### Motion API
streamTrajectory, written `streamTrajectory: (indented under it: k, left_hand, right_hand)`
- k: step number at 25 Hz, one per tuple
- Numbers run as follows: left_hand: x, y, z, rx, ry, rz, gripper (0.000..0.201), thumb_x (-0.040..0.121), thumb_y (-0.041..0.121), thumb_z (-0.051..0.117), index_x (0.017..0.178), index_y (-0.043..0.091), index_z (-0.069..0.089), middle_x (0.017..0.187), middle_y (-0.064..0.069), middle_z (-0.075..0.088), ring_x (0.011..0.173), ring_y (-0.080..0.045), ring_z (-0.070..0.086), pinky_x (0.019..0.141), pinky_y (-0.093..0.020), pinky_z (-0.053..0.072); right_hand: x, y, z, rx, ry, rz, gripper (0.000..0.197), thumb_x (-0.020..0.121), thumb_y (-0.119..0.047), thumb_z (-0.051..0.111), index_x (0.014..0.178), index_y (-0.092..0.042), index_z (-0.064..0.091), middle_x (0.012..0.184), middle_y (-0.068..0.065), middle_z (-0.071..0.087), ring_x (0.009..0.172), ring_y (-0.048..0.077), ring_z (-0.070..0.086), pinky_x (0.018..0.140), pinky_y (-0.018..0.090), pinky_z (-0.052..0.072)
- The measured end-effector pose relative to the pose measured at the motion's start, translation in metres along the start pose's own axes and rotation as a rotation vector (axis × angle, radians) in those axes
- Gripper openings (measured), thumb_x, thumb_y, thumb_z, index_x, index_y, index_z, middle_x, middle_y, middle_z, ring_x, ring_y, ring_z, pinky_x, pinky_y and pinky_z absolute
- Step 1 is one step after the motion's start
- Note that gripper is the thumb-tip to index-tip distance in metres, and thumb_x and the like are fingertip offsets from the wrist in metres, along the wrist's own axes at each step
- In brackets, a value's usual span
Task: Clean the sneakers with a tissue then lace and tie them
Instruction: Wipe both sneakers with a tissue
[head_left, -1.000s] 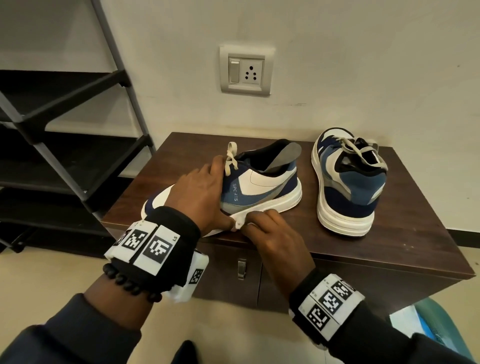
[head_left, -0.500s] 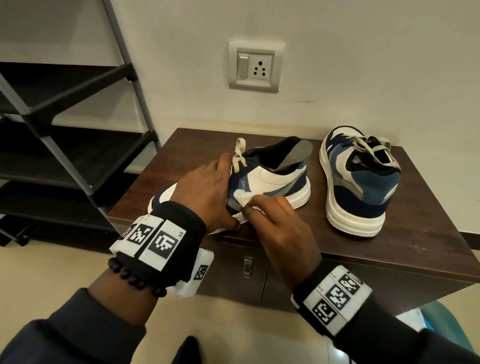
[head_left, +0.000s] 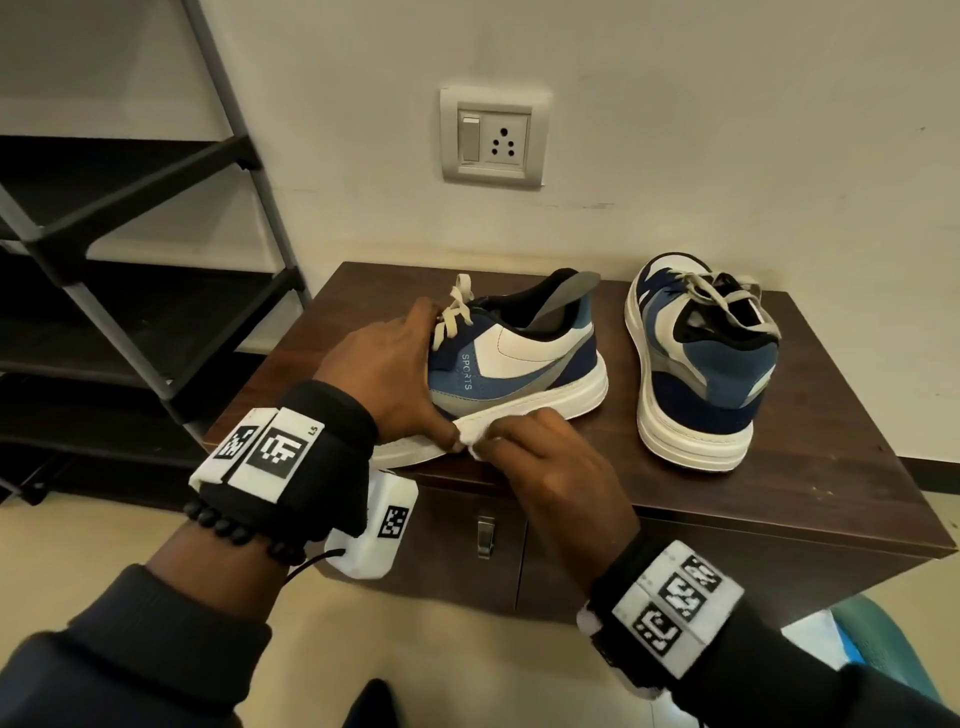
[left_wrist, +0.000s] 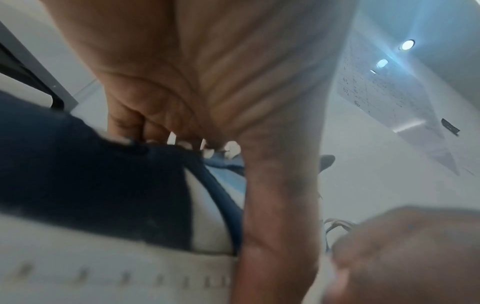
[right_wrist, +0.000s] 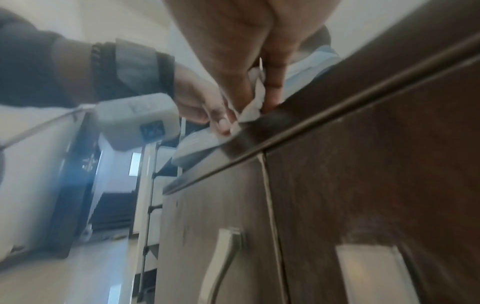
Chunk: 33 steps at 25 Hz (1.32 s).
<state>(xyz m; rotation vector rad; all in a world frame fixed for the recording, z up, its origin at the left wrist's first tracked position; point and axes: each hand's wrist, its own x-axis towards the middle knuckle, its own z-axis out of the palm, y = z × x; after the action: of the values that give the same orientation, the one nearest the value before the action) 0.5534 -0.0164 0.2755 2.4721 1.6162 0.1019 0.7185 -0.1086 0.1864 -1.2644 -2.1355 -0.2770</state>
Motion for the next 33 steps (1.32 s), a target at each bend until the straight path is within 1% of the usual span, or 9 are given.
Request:
streamTrajectory:
  k: [4, 9, 14, 17, 20, 23, 26, 29, 33]
  left_hand:
    - [-0.004, -0.003, -0.001, 0.018, -0.014, 0.007, 0.110, 0.046, 0.048, 0.090, 0.133, 0.023, 0.027, 0.125, -0.002, 0.058, 0.110, -0.024, 0.057, 0.088, -0.034, 0.049]
    - [-0.008, 0.001, 0.004, 0.076, 0.018, 0.023, 0.106, 0.047, 0.051, 0.088, 0.130, 0.023, 0.028, 0.127, 0.000, 0.056, 0.110, -0.023, 0.057, 0.088, -0.036, 0.050]
    - [-0.009, 0.003, 0.006, 0.093, 0.017, 0.008, 0.105, 0.050, 0.051, 0.087, 0.132, 0.021, 0.027, 0.127, -0.001, 0.055, 0.110, -0.024, 0.056, 0.089, -0.037, 0.049]
    - [-0.009, 0.002, 0.008, 0.085, 0.037, 0.017, 0.103, 0.050, 0.051, 0.087, 0.129, 0.022, 0.028, 0.126, -0.001, 0.055, 0.108, -0.023, 0.056, 0.086, -0.035, 0.048]
    - [-0.007, 0.000, 0.011, 0.048, 0.005, 0.002, 0.109, 0.049, 0.050, 0.088, 0.133, 0.022, 0.024, 0.132, -0.002, 0.051, 0.116, -0.023, 0.052, 0.095, -0.037, 0.047]
    - [-0.010, 0.008, 0.011, -0.038, 0.161, 0.034, 0.120, 0.049, 0.056, 0.085, 0.142, 0.020, 0.017, 0.140, -0.009, 0.034, 0.126, -0.027, 0.037, 0.104, -0.039, 0.037]
    - [-0.015, 0.031, 0.007, 0.005, 0.447, 0.217, 0.082, 0.058, 0.058, 0.070, 0.127, 0.021, 0.044, 0.135, -0.009, 0.035, 0.120, -0.027, 0.031, 0.093, -0.036, 0.033]
    - [-0.011, 0.044, 0.016, 0.041, 0.337, 0.226, 0.064, 0.068, 0.034, 0.079, 0.125, 0.024, 0.051, 0.150, -0.006, 0.024, 0.135, -0.030, 0.024, 0.104, -0.050, 0.032]
    - [-0.004, 0.040, 0.022, 0.050, 0.274, 0.204, 0.069, 0.071, 0.029, 0.081, 0.131, 0.019, 0.048, 0.149, -0.005, 0.030, 0.128, -0.028, 0.041, 0.104, -0.043, 0.041]
  right_hand:
    - [0.025, 0.008, -0.019, -0.013, 0.274, 0.049, 0.027, 0.083, -0.007, 0.070, 0.109, -0.004, 0.066, 0.109, 0.013, 0.063, 0.100, 0.026, 0.057, 0.077, 0.030, 0.049]
    - [-0.006, -0.001, 0.008, -0.059, -0.009, -0.022, 0.017, 0.080, -0.004, 0.067, 0.096, -0.008, 0.067, 0.101, 0.008, 0.062, 0.090, 0.021, 0.051, 0.059, 0.033, 0.053]
    - [0.024, 0.008, -0.022, 0.037, 0.262, 0.077, 0.022, 0.085, -0.009, 0.063, 0.107, -0.005, 0.066, 0.106, 0.013, 0.063, 0.097, 0.025, 0.058, 0.076, 0.030, 0.052]
    - [0.012, 0.007, -0.010, -0.048, 0.112, 0.001, 0.017, 0.081, -0.005, 0.068, 0.098, -0.006, 0.066, 0.102, 0.010, 0.062, 0.092, 0.024, 0.056, 0.065, 0.034, 0.053]
    - [-0.006, 0.011, -0.001, -0.030, -0.060, 0.014, 0.021, 0.078, -0.004, 0.069, 0.098, -0.009, 0.068, 0.098, 0.007, 0.063, 0.088, 0.024, 0.059, 0.060, 0.036, 0.054]
    - [0.004, 0.018, -0.020, 0.045, 0.147, 0.108, 0.021, 0.083, -0.005, 0.064, 0.103, -0.007, 0.068, 0.102, 0.010, 0.064, 0.093, 0.023, 0.059, 0.073, 0.034, 0.052]
    - [0.010, 0.021, -0.035, 0.103, 0.338, 0.182, 0.024, 0.082, 0.001, 0.066, 0.106, -0.003, 0.067, 0.105, 0.013, 0.062, 0.098, 0.022, 0.057, 0.083, 0.029, 0.048]
    - [0.015, 0.022, -0.030, 0.142, 0.325, 0.227, 0.028, 0.082, 0.002, 0.064, 0.110, -0.003, 0.065, 0.110, 0.014, 0.059, 0.101, 0.018, 0.054, 0.085, 0.023, 0.047]
    - [0.001, 0.021, -0.009, 0.004, 0.109, 0.153, 0.024, 0.081, -0.010, 0.063, 0.105, -0.007, 0.066, 0.106, 0.012, 0.061, 0.093, 0.024, 0.059, 0.066, 0.037, 0.055]
